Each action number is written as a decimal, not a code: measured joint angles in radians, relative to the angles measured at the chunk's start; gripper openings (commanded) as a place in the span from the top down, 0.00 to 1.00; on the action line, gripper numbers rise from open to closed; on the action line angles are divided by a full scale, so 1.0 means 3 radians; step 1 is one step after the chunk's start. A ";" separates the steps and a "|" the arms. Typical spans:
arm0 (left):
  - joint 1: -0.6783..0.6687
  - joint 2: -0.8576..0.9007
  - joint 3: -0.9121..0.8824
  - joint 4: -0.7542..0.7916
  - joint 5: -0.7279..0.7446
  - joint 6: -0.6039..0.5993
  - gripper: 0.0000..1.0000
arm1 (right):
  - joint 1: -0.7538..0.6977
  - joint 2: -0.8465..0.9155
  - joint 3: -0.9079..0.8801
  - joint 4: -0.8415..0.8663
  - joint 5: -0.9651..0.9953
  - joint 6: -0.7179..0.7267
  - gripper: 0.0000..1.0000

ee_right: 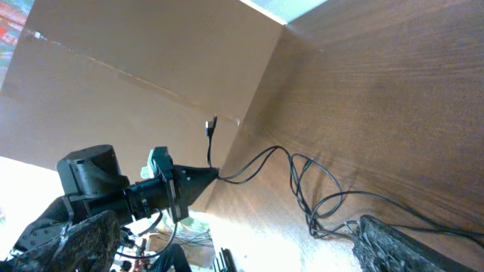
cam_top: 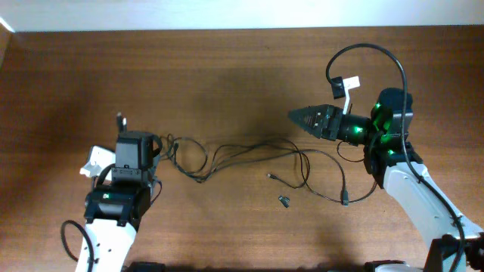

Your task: Untangle cables

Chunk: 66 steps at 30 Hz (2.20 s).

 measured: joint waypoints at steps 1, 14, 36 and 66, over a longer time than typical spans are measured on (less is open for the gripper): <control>0.0008 0.0004 0.0000 -0.0097 -0.0094 -0.0003 1.00 | 0.0000 0.0000 -0.0001 0.0001 0.0001 -0.0004 0.01; 0.0015 0.0941 0.0003 -0.0685 -0.0417 0.0000 0.01 | 0.0000 0.0000 -0.0003 0.0003 0.0001 -0.0003 0.01; -0.0188 0.1305 0.0061 0.1066 0.0846 0.1054 0.06 | 0.0000 0.0001 -0.0003 0.0004 0.0001 -0.0001 0.01; -0.0641 0.2026 0.0313 0.1301 0.0960 0.2009 0.30 | 0.0000 0.0003 -0.0009 0.0001 -0.0028 -0.0003 0.01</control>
